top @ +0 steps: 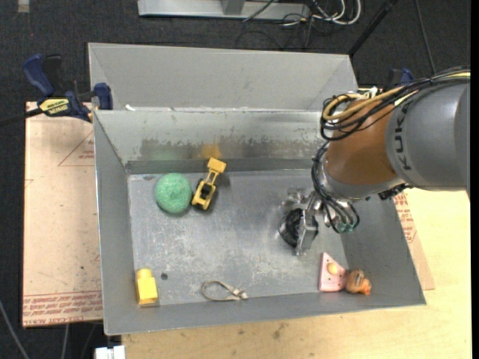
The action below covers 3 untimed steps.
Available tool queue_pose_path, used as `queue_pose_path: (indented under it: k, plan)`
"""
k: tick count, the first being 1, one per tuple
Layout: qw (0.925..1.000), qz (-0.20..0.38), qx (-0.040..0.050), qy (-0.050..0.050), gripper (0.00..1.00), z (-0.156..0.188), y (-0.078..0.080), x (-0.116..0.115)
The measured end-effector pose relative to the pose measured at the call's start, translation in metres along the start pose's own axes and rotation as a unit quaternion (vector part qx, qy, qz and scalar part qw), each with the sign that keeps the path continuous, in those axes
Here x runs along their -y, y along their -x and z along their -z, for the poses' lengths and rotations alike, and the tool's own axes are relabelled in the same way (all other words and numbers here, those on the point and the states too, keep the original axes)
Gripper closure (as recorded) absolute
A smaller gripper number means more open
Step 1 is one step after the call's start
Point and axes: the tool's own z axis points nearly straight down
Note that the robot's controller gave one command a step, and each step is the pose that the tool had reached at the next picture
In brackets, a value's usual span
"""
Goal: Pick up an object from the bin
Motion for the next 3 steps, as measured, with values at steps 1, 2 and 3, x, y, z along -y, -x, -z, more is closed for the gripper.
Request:
queue_pose_path:
  k: [1, 2, 3]
  plan:
    - [1.0, 0.0, -0.0008, 0.0, 1.0, -0.001, 0.0, 0.0]
    - [1.0, 0.006, -0.0036, 0.0, 1.0, -0.001, 0.01, 0.001]
    - [1.0, 0.007, -0.0021, 0.0, 1.0, -0.002, 0.022, 0.021]
